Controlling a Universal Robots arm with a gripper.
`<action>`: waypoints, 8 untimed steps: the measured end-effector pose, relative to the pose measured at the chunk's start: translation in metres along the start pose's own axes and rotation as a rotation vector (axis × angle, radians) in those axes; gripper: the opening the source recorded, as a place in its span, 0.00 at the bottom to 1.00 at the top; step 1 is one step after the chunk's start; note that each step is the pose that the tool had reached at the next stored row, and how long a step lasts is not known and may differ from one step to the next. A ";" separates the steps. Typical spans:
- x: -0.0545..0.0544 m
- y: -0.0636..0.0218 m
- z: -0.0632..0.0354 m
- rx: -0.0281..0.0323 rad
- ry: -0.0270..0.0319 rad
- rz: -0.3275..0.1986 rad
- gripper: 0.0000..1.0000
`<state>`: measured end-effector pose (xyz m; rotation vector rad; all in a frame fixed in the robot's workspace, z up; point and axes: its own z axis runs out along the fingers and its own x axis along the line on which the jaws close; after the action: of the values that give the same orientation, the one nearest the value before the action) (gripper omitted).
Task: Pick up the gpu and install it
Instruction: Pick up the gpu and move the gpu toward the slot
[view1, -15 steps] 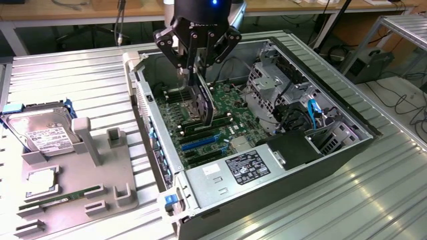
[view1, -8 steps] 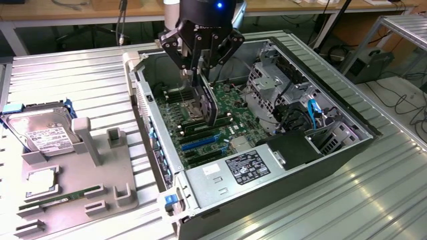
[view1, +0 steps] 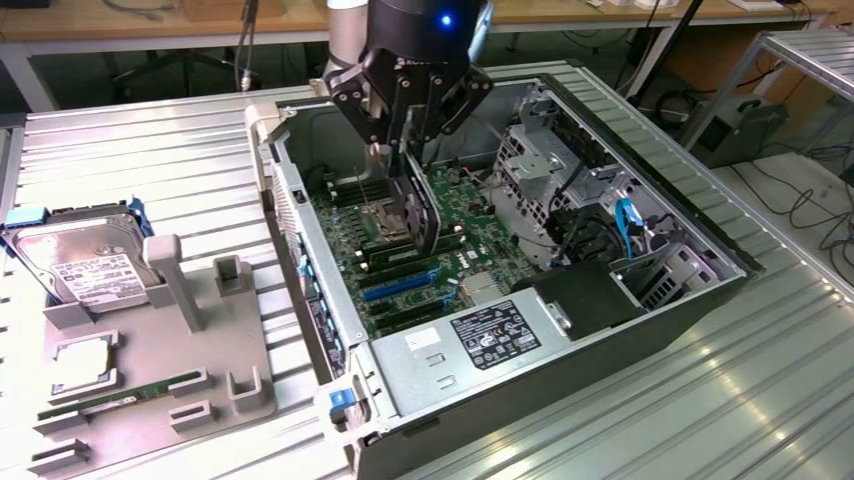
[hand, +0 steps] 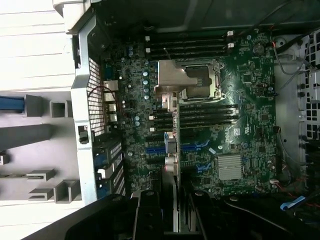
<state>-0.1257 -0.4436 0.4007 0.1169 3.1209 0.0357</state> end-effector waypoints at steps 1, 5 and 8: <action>-0.001 0.0003 0.0007 0.0008 0.0002 0.000 0.27; -0.005 0.0016 0.0031 0.0037 0.0008 0.000 0.27; -0.009 0.0025 0.0044 0.0044 0.0016 0.000 0.27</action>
<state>-0.1167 -0.4417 0.3966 0.1165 3.1227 0.0289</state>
